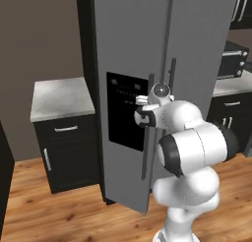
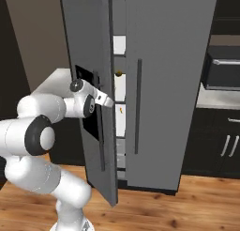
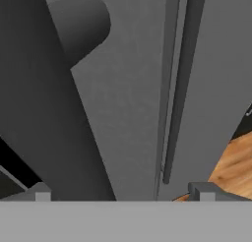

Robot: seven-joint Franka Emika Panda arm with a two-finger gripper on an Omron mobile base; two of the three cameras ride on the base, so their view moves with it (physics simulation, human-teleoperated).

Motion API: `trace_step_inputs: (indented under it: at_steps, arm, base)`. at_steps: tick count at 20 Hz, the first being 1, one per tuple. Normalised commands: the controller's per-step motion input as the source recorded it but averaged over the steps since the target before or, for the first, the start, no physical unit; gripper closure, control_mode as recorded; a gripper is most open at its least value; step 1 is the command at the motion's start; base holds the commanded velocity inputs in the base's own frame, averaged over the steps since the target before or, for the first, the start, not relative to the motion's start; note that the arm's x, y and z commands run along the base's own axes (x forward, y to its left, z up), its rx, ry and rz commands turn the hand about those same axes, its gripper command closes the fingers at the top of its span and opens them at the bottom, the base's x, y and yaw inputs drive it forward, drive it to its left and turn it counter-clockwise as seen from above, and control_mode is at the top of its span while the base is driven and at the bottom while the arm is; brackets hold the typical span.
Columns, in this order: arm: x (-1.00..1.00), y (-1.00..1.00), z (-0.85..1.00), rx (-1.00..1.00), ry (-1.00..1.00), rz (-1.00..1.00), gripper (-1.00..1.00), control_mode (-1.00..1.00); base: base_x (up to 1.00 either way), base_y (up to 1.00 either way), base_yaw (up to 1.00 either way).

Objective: Store the hot dog in the freezer for long-term storage. Close the freezer door after placing the cooked food.

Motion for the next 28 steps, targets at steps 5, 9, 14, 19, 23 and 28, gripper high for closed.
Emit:
trace_step_inputs:
  at_steps: [5,9,14,19,23,28]
  arm:
    - [0.34,-0.04,0.04,-0.01,0.10,0.02,-1.00,-1.00]
    - [0.41,0.00,0.00,-0.06,0.11,0.00,-1.00,-1.00]
    - [0.43,-0.14,0.00,0.00,0.04,0.00,-1.00,-1.00]
    - [0.58,-0.13,0.00,0.00,0.06,0.00,-1.00,-1.00]
    - [0.44,-0.15,0.05,0.00,0.00,0.04,-1.00,-1.00]
    - [0.33,-0.07,0.10,0.00,0.00,0.04,-1.00,-1.00]
  base:
    - [0.00,0.00,0.00]
    - [0.00,0.00,0.00]
    - [0.00,0.00,0.00]
    - [0.00,0.00,0.00]
    - [0.00,0.00,0.00]
    - [0.00,0.00,0.00]
